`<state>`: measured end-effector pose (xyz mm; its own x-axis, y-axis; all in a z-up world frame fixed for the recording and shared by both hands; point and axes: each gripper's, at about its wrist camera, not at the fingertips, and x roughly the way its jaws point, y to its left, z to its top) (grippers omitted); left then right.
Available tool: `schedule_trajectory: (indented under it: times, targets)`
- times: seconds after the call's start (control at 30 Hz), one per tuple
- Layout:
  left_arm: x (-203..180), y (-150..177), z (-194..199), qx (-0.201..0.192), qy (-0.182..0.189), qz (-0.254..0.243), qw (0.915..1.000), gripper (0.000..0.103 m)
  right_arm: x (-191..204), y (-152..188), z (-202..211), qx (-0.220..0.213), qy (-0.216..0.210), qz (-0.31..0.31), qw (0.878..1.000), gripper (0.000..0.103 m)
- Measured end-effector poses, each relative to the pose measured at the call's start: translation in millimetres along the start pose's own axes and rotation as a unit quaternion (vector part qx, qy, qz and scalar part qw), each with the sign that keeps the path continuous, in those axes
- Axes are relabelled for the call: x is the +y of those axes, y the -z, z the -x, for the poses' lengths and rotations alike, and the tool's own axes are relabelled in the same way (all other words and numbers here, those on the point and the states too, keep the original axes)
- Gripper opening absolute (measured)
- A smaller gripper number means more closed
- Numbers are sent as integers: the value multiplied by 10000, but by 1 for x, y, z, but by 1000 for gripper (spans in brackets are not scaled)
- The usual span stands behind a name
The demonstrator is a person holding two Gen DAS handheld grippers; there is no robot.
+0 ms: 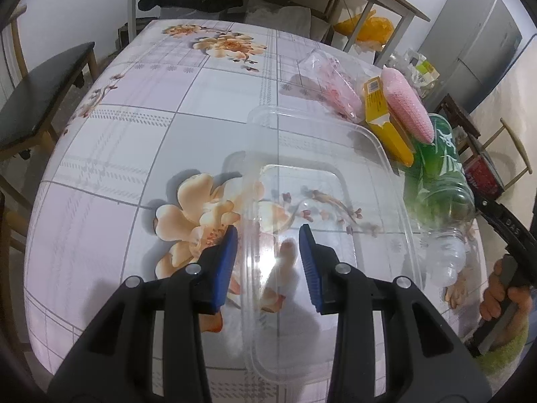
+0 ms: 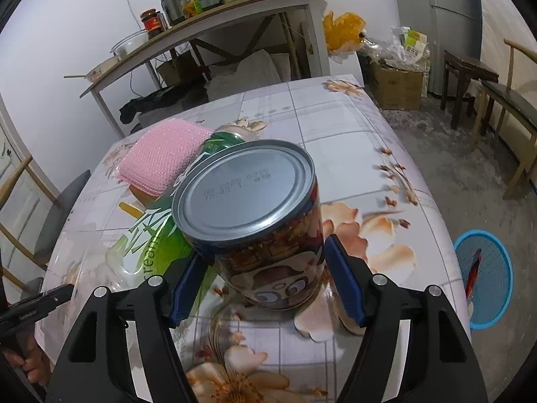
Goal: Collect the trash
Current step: 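Grasp the clear plastic tray with the left gripper while the right grasps the can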
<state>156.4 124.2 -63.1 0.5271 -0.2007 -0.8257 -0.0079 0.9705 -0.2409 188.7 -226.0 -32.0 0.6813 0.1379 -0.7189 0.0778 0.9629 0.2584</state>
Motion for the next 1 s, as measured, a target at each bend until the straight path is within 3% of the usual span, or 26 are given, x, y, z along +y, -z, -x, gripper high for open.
schedule_trajectory:
  times: [0.1, 0.43, 1.0]
  targets:
    - [-4, -1, -2, -53, -134, -93, 9999, 34, -2, 3, 3, -8, -3, -44, 10000, 68]
    - [-6, -3, -3, -143, -201, -131, 9996, 3, -5, 7, 8, -23, -2, -134, 9999, 68]
    - [-8, -5, 10, -409, -61, -106, 9991, 2, -23, 10, 20, -125, 276, -406, 9987, 68]
